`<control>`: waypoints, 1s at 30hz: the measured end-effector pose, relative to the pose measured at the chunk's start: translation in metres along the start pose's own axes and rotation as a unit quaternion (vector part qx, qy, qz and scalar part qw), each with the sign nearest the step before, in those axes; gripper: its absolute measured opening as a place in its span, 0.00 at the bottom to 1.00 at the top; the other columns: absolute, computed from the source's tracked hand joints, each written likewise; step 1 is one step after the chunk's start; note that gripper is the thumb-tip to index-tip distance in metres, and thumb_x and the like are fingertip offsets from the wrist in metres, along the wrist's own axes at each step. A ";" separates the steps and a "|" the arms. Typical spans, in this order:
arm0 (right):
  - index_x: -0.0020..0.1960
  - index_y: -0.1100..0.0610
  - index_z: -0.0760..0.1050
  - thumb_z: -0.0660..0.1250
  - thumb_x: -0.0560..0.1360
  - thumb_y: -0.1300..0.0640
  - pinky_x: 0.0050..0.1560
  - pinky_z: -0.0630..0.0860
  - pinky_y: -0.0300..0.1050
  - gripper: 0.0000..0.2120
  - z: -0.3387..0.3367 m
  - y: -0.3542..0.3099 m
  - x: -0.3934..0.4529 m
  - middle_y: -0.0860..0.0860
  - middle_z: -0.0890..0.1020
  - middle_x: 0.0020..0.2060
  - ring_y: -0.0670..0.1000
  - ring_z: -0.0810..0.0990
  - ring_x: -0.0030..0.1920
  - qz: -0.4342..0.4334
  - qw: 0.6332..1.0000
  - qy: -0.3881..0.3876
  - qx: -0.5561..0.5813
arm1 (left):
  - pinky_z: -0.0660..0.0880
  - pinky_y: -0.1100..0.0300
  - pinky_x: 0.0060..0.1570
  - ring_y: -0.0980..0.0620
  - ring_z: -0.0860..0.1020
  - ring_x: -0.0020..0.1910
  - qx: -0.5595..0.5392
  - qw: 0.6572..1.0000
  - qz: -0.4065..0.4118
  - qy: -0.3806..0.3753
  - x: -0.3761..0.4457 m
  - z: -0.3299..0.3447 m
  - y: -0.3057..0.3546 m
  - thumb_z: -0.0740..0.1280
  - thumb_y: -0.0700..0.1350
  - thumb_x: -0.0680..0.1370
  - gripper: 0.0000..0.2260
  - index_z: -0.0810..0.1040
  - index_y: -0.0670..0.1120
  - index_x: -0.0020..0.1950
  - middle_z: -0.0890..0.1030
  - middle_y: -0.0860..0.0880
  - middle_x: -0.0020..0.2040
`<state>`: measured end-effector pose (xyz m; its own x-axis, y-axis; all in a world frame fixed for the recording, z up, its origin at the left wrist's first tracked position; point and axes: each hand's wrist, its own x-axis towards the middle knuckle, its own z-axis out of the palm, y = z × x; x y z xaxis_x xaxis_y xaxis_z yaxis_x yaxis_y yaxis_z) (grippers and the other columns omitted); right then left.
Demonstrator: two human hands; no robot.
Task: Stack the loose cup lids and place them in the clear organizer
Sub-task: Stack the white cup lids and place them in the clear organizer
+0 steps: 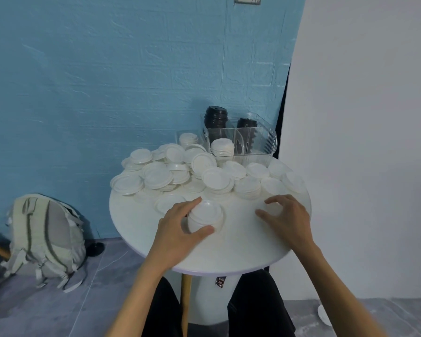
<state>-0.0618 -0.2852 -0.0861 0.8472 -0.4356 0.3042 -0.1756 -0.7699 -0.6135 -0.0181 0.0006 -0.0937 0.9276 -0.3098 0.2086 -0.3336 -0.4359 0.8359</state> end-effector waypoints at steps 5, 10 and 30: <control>0.51 0.46 0.83 0.79 0.70 0.43 0.58 0.77 0.42 0.13 -0.001 -0.052 -0.011 0.40 0.84 0.54 0.40 0.80 0.57 -0.077 0.975 -0.007 0.207 | 0.66 0.47 0.73 0.62 0.71 0.65 -0.003 1.000 -0.009 -0.013 -0.001 -0.001 0.003 0.72 0.71 0.64 0.35 0.67 0.72 0.70 0.70 0.71 0.63; 0.53 0.46 0.84 0.77 0.71 0.43 0.60 0.77 0.45 0.13 0.028 -0.097 -0.015 0.40 0.83 0.53 0.40 0.80 0.57 -0.175 0.953 -0.110 0.221 | 0.70 0.47 0.70 0.60 0.74 0.64 -0.019 0.999 -0.035 0.002 -0.002 -0.002 0.005 0.75 0.71 0.61 0.46 0.59 0.72 0.75 0.73 0.70 0.62; 0.50 0.49 0.86 0.82 0.68 0.50 0.63 0.73 0.40 0.12 0.058 -0.085 -0.025 0.39 0.84 0.53 0.41 0.80 0.60 -0.164 0.936 -0.146 0.276 | 0.75 0.69 0.51 0.66 0.77 0.53 -0.006 1.000 0.011 0.028 -0.004 -0.001 0.003 0.80 0.60 0.68 0.32 0.74 0.67 0.70 0.78 0.68 0.60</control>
<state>-0.0390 -0.1816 -0.0842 0.9254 -0.0091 0.3789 0.3352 -0.4471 -0.8293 -0.0229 0.0014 -0.0910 0.9282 -0.2718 0.2541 -0.3519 -0.4190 0.8370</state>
